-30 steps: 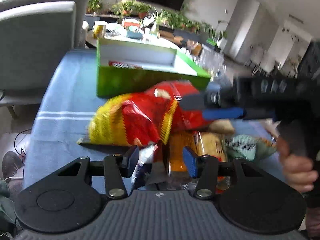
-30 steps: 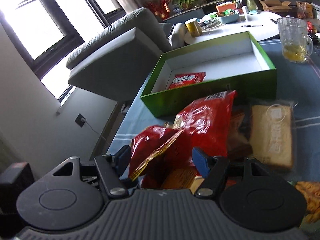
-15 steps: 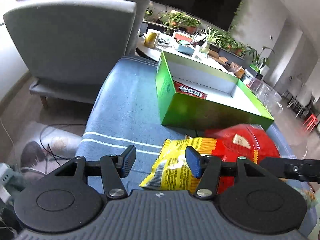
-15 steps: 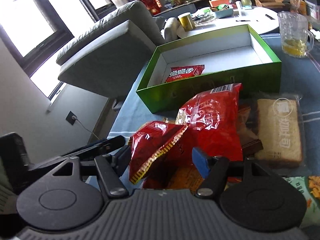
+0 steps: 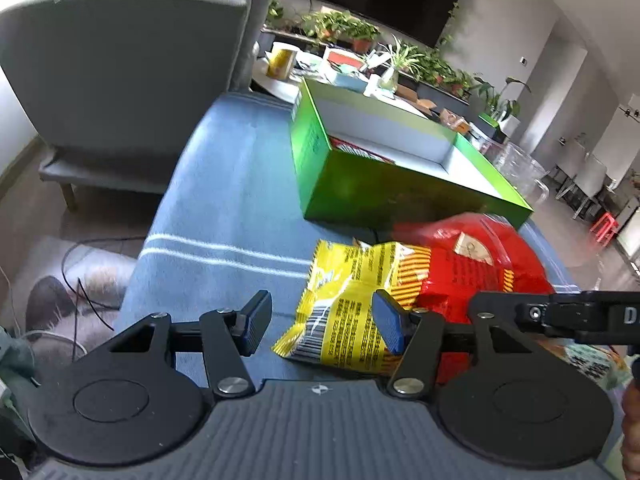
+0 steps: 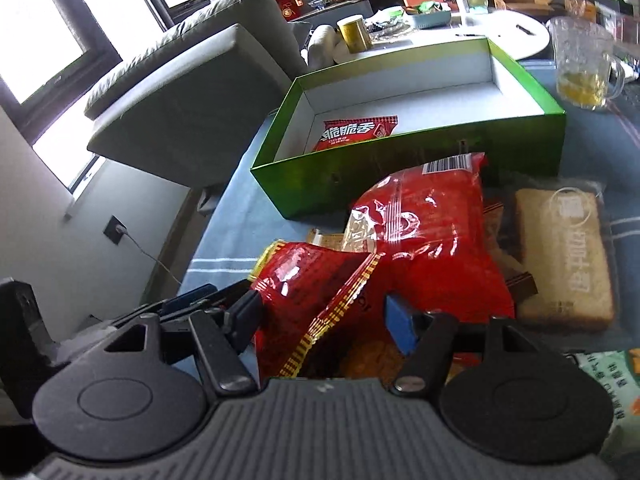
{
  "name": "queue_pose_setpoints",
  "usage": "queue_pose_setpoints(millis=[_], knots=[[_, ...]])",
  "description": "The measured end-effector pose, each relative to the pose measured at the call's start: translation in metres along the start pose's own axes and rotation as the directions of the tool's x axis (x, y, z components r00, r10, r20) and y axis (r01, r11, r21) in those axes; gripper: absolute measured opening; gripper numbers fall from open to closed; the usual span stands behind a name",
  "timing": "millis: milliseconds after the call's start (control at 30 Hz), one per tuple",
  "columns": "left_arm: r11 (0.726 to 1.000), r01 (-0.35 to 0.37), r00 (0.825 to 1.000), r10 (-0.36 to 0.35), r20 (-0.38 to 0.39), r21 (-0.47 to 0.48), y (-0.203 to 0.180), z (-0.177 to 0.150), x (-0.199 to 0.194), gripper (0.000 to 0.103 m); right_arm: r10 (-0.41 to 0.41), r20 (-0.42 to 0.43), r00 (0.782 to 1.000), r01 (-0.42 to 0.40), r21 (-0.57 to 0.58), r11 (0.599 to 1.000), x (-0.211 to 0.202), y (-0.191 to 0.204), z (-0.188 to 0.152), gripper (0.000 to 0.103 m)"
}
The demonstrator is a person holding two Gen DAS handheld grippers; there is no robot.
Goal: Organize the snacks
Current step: 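Reach the left gripper to the yellow striped bag and grasp it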
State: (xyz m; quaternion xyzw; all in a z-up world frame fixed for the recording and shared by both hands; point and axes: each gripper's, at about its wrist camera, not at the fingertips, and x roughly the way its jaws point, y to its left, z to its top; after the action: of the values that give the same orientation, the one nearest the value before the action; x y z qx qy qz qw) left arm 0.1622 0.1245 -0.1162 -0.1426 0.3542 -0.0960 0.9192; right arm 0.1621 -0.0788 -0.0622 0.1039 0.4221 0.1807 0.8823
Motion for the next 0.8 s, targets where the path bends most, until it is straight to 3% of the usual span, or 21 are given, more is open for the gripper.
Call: queue_pose_setpoints(millis=[233,467,600,800], knots=[[0.998,0.060,0.998,-0.060,-0.030,-0.011,-0.001,-0.011,-0.008,0.054,-0.037,0.014,0.999,0.038,-0.049,0.998,-0.007,-0.003,-0.008,0.068],[0.996,0.080,0.997,-0.080,-0.003,-0.036,0.004,-0.007,-0.015,0.055,-0.035,0.004,0.999,0.035,-0.027,0.999,-0.010,-0.009,-0.009,0.068],[0.996,0.058,0.998,-0.056,0.026,-0.071,0.011,-0.004,-0.016,0.057,-0.043,0.019,0.999,0.044,-0.034,0.998,-0.012,-0.008,-0.009,0.068],[0.993,0.097,0.995,-0.098,-0.005,-0.062,0.005,-0.006,-0.007,0.057,-0.037,0.004,0.999,0.037,-0.030,0.999,-0.004,-0.011,-0.010,0.068]])
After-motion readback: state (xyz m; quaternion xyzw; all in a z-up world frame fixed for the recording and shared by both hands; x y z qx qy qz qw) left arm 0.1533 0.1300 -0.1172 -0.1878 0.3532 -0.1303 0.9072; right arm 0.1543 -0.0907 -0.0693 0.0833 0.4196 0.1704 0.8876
